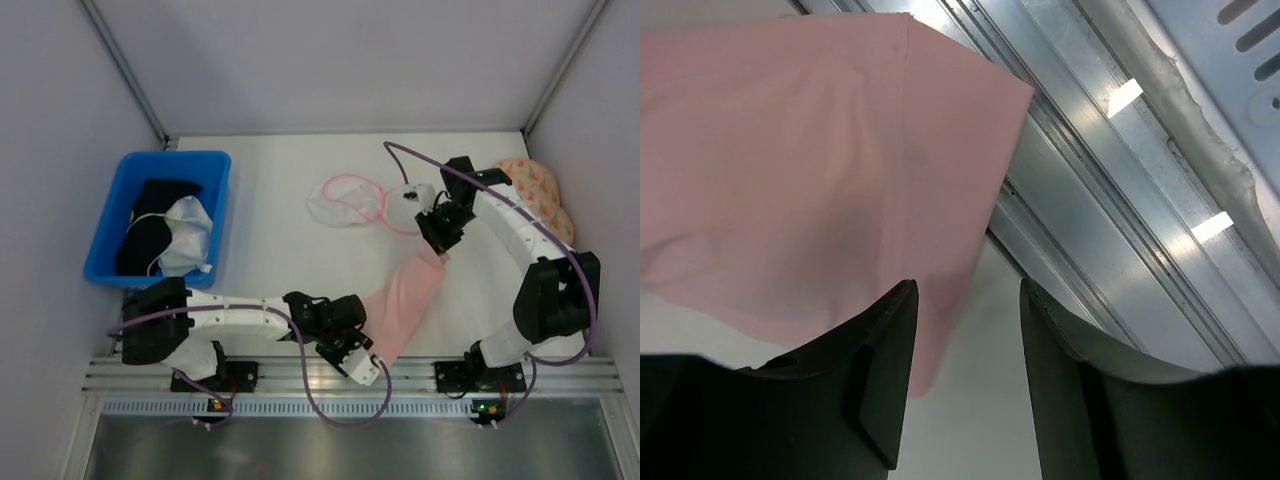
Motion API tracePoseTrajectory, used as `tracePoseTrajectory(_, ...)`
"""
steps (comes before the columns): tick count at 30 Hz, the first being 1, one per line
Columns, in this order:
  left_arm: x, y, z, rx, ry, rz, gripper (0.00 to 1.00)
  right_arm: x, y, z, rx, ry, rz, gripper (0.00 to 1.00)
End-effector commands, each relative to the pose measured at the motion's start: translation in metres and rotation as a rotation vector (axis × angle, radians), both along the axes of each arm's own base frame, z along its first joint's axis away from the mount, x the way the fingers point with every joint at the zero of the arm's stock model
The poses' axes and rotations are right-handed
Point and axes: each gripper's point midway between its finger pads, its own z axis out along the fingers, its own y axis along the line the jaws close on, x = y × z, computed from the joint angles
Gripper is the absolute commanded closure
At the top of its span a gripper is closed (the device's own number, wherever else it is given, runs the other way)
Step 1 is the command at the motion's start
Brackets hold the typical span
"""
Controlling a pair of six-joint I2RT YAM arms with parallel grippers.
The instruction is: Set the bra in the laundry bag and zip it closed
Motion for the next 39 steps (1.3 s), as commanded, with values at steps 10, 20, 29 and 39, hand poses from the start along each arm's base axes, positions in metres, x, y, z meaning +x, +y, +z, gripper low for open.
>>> tracePoseTrajectory(10, 0.016, -0.037, -0.007, -0.031, -0.047, 0.040, 0.82, 0.009, 0.000, -0.020, 0.043, -0.004, 0.000, 1.00)
tracePoseTrajectory(20, 0.029, -0.033, 0.103, -0.171, 0.565, 0.545, 1.00, -0.003, -0.022, -0.022, 0.021, 0.026, -0.006, 1.00)
tracePoseTrajectory(29, 0.106, 0.015, 0.148, -0.292, 1.181, 1.066, 1.00, -0.031, -0.045, -0.046, -0.054, 0.160, -0.003, 1.00)
tracePoseTrajectory(39, 0.155, 0.064, 0.117, -0.393, 1.410, 1.548, 1.00, -0.071, -0.057, -0.070, -0.119, 0.427, 0.017, 1.00)
